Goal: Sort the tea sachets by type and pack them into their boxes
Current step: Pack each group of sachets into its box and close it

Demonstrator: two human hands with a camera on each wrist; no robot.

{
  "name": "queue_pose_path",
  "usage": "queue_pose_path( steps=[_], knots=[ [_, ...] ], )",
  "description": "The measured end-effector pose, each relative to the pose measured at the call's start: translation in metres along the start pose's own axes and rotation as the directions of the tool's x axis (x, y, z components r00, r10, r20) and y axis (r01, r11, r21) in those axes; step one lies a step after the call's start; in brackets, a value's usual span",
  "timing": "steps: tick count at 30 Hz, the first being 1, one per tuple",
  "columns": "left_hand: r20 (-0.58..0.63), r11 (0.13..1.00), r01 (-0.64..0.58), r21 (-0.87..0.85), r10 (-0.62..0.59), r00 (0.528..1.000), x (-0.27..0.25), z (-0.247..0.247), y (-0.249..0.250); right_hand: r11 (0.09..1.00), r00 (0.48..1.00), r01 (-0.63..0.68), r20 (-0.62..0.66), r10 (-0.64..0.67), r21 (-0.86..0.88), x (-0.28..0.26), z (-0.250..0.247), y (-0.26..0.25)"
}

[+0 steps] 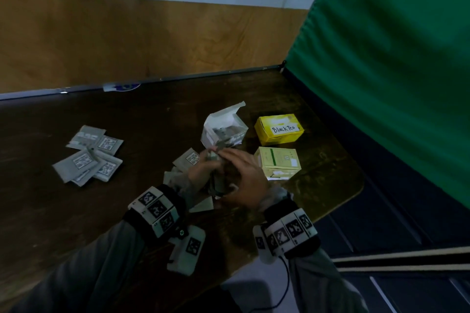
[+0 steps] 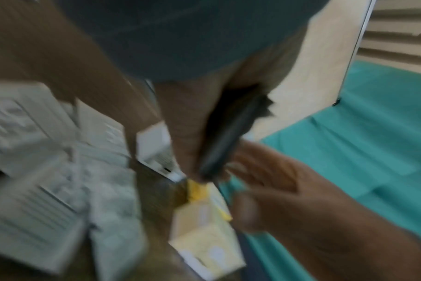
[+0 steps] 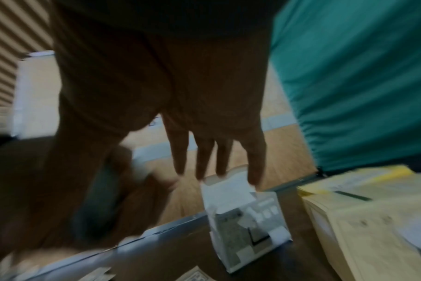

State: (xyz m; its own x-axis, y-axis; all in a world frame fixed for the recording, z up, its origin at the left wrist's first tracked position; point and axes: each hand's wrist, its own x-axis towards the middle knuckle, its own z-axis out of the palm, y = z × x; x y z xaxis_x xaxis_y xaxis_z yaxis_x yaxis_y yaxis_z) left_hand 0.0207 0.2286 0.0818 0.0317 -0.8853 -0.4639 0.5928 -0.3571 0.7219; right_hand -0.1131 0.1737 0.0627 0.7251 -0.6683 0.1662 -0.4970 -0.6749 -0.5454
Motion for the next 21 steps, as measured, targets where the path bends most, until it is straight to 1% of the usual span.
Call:
queue_pose_path(
  steps=[1,2,3,4,5,6,7,8,10,11,12,13,14,16,17,18,19,21],
  knots=[
    [-0.096,0.999,-0.009,0.036,0.013,0.995,0.003,-0.006,-0.001,0.998,0.995,-0.068,0.073,0.067,0.01,0.002,-0.001,0.008],
    [-0.191,0.993,0.006,0.121,0.018,0.981,0.007,-0.015,-0.002,0.985,0.974,-0.168,0.159,0.163,0.022,0.004,-0.003,0.016],
    [-0.29,0.966,0.05,0.255,0.027,0.956,0.012,-0.027,-0.004,0.961,0.933,-0.278,0.242,0.266,0.014,0.005,-0.003,0.022],
    [-0.366,0.898,0.11,0.426,0.059,0.929,0.017,-0.041,-0.006,0.929,0.884,-0.369,0.298,0.361,-0.032,0.006,-0.001,0.027],
    [-0.409,0.788,0.169,0.592,0.114,0.905,0.023,-0.055,-0.009,0.901,0.843,-0.426,0.324,0.429,-0.086,0.005,0.004,0.032],
    [-0.42,0.658,0.223,0.719,0.157,0.894,0.026,-0.068,-0.012,0.876,0.81,-0.466,0.339,0.478,-0.123,0.005,0.01,0.036],
    [-0.413,0.538,0.261,0.802,0.182,0.893,0.028,-0.078,-0.013,0.858,0.79,-0.494,0.338,0.512,-0.143,0.005,0.018,0.038],
    [-0.394,0.431,0.289,0.854,0.175,0.902,0.03,-0.087,-0.015,0.838,0.771,-0.523,0.333,0.543,-0.155,0.006,0.026,0.038],
    [-0.32,0.214,0.296,0.931,0.091,0.943,0.034,-0.097,-0.017,0.799,0.737,-0.564,0.308,0.601,-0.209,0.009,0.046,0.038],
    [-0.285,0.124,0.279,0.952,0.034,0.958,0.037,-0.099,-0.019,0.775,0.724,-0.58,0.278,0.632,-0.252,0.012,0.056,0.038],
    [-0.252,0.054,0.252,0.966,-0.005,0.968,0.038,-0.099,-0.02,0.749,0.712,-0.597,0.239,0.66,-0.288,0.014,0.064,0.036],
    [-0.229,0.024,0.23,0.973,-0.022,0.973,0.04,-0.098,-0.024,0.719,0.695,-0.622,0.204,0.689,-0.31,0.017,0.07,0.034],
    [-0.223,0.03,0.224,0.974,-0.02,0.974,0.042,-0.097,-0.026,0.684,0.664,-0.659,0.185,0.724,-0.312,0.02,0.075,0.03],
    [-0.238,0.07,0.237,0.969,0.005,0.971,0.047,-0.095,-0.033,0.631,0.612,-0.736,0.157,0.775,-0.245,0.025,0.083,0.025],
    [-0.244,0.07,0.243,0.967,0.008,0.97,0.049,-0.094,-0.036,0.613,0.595,-0.761,0.149,0.79,-0.212,0.027,0.088,0.024],
    [-0.253,0.054,0.253,0.966,0.001,0.967,0.05,-0.092,-0.038,0.598,0.58,-0.781,0.145,0.801,-0.181,0.029,0.091,0.023],
    [-0.26,0.04,0.26,0.965,0.0,0.966,0.051,-0.091,-0.041,0.585,0.565,-0.798,0.157,0.81,-0.148,0.03,0.095,0.022],
    [-0.282,0.031,0.281,0.959,0.011,0.959,0.051,-0.089,-0.045,0.548,0.524,-0.835,0.252,0.814,-0.035,0.031,0.098,0.026]
  ],
)
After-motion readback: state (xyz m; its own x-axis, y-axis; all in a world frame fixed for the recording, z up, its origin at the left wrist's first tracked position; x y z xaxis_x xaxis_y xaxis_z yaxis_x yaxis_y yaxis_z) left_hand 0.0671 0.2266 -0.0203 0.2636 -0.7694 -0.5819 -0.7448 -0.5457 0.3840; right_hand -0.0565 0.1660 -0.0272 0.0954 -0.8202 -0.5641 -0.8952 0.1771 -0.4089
